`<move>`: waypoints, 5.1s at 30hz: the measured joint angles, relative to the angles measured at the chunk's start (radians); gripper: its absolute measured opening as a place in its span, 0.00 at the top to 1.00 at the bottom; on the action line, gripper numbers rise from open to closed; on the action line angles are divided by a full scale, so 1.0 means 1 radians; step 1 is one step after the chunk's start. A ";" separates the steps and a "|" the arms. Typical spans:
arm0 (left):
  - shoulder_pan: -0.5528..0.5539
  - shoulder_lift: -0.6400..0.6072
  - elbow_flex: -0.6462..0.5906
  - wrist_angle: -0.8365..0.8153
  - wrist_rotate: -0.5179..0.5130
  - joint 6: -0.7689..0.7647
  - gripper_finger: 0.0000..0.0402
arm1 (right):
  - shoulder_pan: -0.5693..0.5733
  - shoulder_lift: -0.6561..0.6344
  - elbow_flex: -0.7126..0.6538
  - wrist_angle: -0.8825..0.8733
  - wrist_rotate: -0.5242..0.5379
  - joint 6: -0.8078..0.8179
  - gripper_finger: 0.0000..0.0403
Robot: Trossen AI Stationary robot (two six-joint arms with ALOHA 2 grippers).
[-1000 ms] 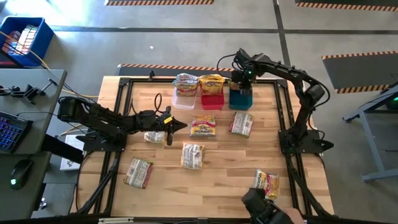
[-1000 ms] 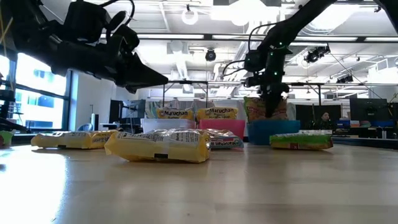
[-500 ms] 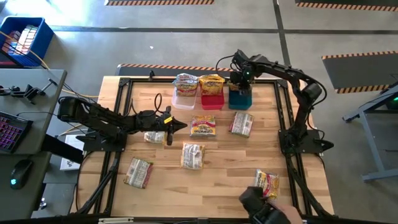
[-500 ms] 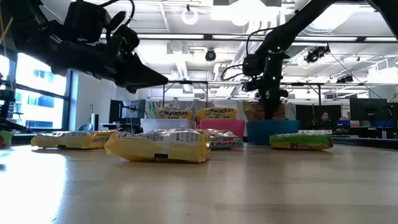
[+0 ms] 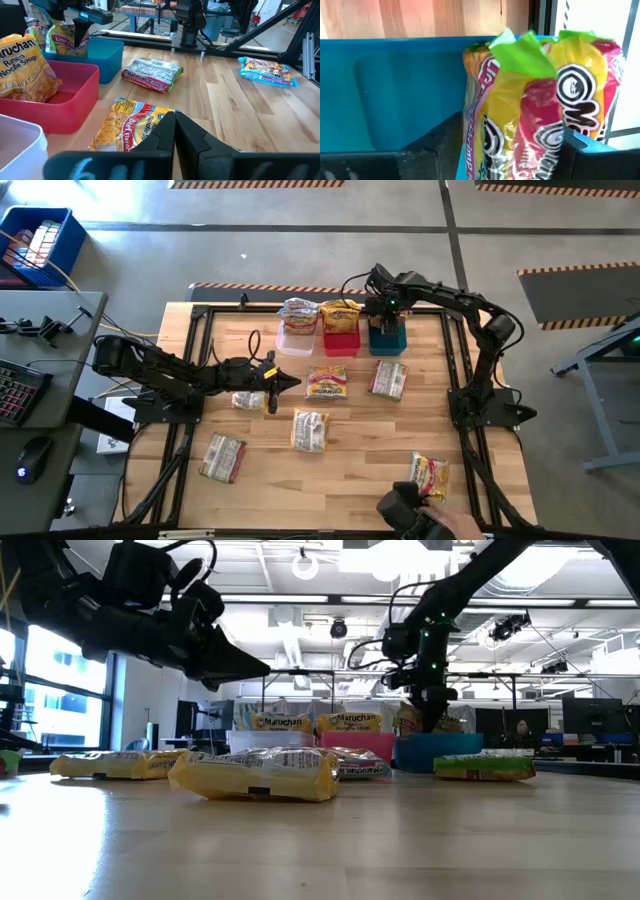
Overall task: Sort Maruchan noodles
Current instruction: Put the yellow noodle pack into the blue bin, then put the yellow noodle pack into the red bin
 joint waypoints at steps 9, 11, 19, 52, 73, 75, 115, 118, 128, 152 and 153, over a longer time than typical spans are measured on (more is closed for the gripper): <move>0.000 0.000 0.000 -0.025 0.016 -0.008 1.00 | 0.007 -0.045 0.000 0.008 0.057 0.011 0.49; 0.000 0.000 0.000 -0.025 0.016 -0.008 1.00 | 0.007 -0.070 0.000 0.010 0.056 0.019 0.49; 0.000 0.000 0.000 -0.025 0.017 -0.008 1.00 | 0.004 -0.140 0.001 0.004 0.016 0.091 0.51; -0.025 0.000 0.000 -0.025 0.010 0.018 1.00 | 0.045 -0.105 0.000 0.128 -0.092 0.166 0.75; -0.121 0.012 0.026 -0.031 -0.063 0.104 1.00 | 0.230 -0.679 -0.733 0.958 -0.218 0.482 0.97; -0.143 0.024 0.037 -0.049 -0.063 0.100 1.00 | 0.282 -0.731 -0.842 1.107 -0.219 0.519 0.98; -0.680 0.335 0.609 -1.102 -0.614 -0.201 0.63 | 0.746 -0.833 -1.164 1.398 0.022 0.715 0.70; -0.690 0.342 0.610 -1.126 -0.609 -0.220 0.58 | 0.747 -0.833 -1.164 1.398 0.022 0.716 0.64; -0.686 0.432 0.610 -1.121 -0.629 -0.156 0.48 | 0.746 -0.832 -1.163 1.399 0.021 0.719 0.54; -0.601 0.288 0.608 -1.105 -0.577 -0.022 1.00 | 0.850 -0.778 -1.161 1.503 -0.106 0.667 0.50; -0.594 0.259 0.607 -1.105 -0.568 -0.030 0.99 | 0.867 -0.767 -1.161 1.522 -0.101 0.670 0.48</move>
